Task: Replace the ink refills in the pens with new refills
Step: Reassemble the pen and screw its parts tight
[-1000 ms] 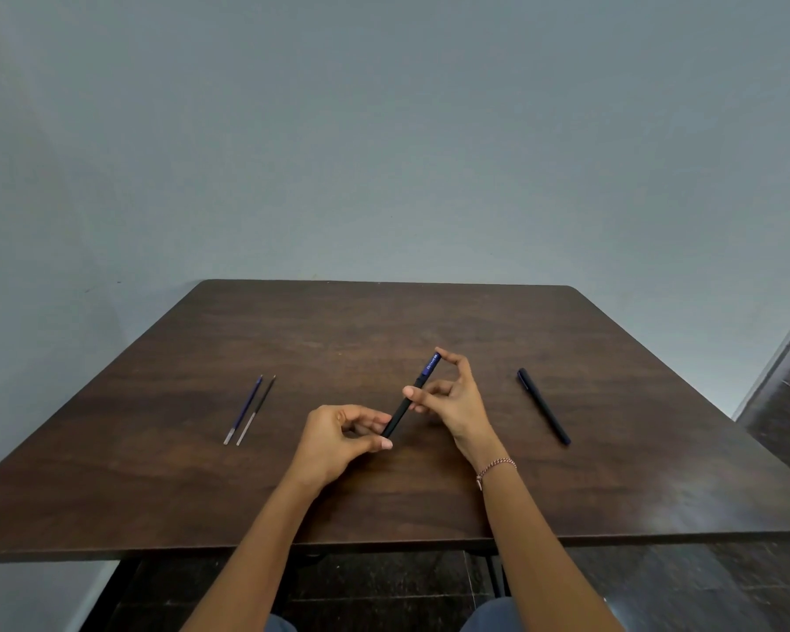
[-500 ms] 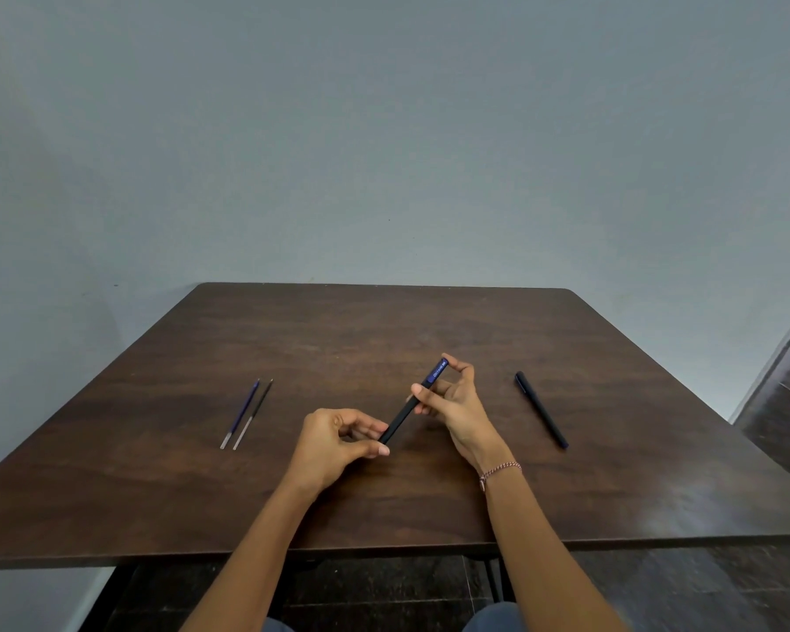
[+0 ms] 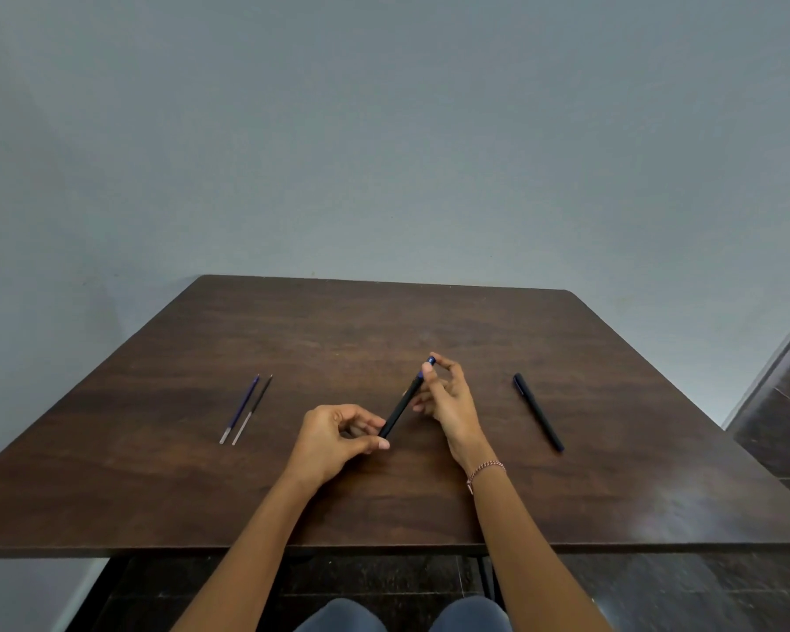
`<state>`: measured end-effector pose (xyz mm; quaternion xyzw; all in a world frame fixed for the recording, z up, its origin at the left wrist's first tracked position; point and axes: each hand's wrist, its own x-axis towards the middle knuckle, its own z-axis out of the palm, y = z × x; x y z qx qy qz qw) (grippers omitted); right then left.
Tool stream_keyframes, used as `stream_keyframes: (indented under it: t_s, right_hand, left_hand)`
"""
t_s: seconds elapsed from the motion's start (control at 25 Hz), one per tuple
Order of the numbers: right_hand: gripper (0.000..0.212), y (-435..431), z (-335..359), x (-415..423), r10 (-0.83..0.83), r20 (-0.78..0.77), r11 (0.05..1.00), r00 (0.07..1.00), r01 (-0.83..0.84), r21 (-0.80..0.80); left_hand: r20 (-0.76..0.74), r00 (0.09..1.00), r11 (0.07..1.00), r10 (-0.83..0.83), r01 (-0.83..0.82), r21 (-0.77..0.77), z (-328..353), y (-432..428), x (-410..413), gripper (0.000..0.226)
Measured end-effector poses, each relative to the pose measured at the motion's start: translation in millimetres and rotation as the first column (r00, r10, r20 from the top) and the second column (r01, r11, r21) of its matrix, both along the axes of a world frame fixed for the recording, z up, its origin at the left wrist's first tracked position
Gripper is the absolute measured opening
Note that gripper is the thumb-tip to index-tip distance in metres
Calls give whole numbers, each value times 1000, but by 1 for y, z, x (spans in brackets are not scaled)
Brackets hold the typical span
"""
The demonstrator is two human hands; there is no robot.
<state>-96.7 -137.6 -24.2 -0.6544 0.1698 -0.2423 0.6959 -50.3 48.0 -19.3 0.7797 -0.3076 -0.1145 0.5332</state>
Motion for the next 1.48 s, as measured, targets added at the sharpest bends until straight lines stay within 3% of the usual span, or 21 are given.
stream_keyframes:
  t_s: [0.48,1.28,1.36,1.48]
  right_hand:
    - [38,5,-2,3,-167,-62,985,984,163,-65]
    - [35,1,-2,7,-115,-170,989,979,98,-106]
    - [38,-5,5,8,-43,-218,993,975,18,-118]
    - [44,-23,21,11,57,-275,974,960,-114,-196]
  left_hand:
    - [67,997,997,-45,41,64,-1,0,0,26]
    - [111,992,985,-57,38,167,0,-4,-2,33]
    - [184,980,973,-72,28,229,4,-8,-7,34]
    - [410,907,937,-98,-54,344,10,-23,-21,38]
